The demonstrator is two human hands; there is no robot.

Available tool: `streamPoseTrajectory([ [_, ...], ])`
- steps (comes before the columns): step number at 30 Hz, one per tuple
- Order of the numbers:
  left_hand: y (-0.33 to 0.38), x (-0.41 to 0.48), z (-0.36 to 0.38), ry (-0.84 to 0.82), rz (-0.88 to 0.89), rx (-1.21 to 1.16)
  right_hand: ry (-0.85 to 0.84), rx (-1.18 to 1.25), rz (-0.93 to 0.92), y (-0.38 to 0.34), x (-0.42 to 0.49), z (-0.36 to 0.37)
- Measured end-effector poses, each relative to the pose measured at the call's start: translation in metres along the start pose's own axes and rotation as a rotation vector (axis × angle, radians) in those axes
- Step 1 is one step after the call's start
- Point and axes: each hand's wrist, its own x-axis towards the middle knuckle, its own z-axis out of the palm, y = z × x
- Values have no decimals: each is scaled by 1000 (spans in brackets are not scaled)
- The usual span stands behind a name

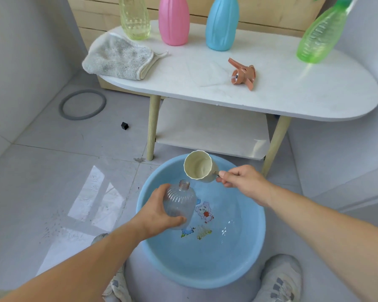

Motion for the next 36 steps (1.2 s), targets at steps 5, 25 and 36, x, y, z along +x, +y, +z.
streamPoseTrajectory([
  [5, 19, -3, -1, 8, 25, -14, 17, -111, -86, -31, -30, -20],
  [25, 46, -12, 3, -4, 65, -8, 165, -337, -293, -60, -68, -36],
  [36, 48, -8, 4, -15, 72, -14, 177, -396, -390, -59, -63, -38],
])
